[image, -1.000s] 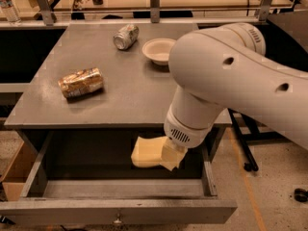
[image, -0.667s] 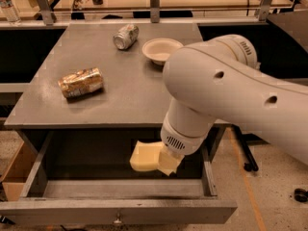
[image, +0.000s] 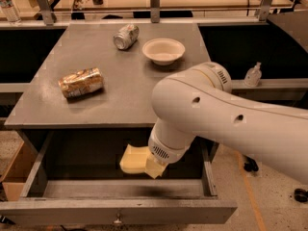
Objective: Place sponge into top drawer
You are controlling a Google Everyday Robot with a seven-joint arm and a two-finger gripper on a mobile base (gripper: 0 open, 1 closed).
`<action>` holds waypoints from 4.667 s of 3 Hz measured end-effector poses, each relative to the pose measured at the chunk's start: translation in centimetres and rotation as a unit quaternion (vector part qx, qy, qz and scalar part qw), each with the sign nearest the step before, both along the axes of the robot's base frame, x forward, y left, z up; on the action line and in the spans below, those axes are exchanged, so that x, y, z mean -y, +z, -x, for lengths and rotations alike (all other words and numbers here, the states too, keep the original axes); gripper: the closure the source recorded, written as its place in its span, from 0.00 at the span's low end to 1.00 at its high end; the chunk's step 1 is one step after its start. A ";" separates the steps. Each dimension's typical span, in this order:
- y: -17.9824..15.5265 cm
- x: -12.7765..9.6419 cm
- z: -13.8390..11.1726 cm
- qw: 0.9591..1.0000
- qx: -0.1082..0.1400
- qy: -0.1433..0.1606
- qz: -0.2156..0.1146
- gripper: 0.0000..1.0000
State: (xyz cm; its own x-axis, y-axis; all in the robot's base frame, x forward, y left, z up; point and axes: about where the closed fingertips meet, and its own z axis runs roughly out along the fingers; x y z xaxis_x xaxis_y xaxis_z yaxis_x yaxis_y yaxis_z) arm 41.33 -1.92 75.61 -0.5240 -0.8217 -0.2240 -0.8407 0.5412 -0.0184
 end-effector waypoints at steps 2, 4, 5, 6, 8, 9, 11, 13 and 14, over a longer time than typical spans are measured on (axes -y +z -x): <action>-2.9 -1.7 -1.1 0.998 0.027 -0.005 -0.055 1.00; -5.7 -2.9 -2.0 0.994 0.061 -0.016 -0.092 1.00; -6.8 -3.3 -2.9 0.993 0.064 -0.020 -0.100 0.82; -6.7 -3.4 -2.9 0.993 0.065 -0.019 -0.100 0.59; -6.5 -3.5 -2.8 0.993 0.068 -0.018 -0.099 0.13; -6.4 -3.5 -2.8 0.993 0.069 -0.017 -0.099 0.00; -5.2 -2.8 -2.5 0.993 0.072 -0.007 -0.092 0.00; -0.2 0.3 -1.3 0.992 0.107 -0.020 -0.065 0.00; 1.0 1.4 -0.5 0.992 0.111 -0.033 -0.056 0.00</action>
Offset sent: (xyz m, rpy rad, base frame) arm 0.0164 0.0260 -0.0468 0.1821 -0.1029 -0.0297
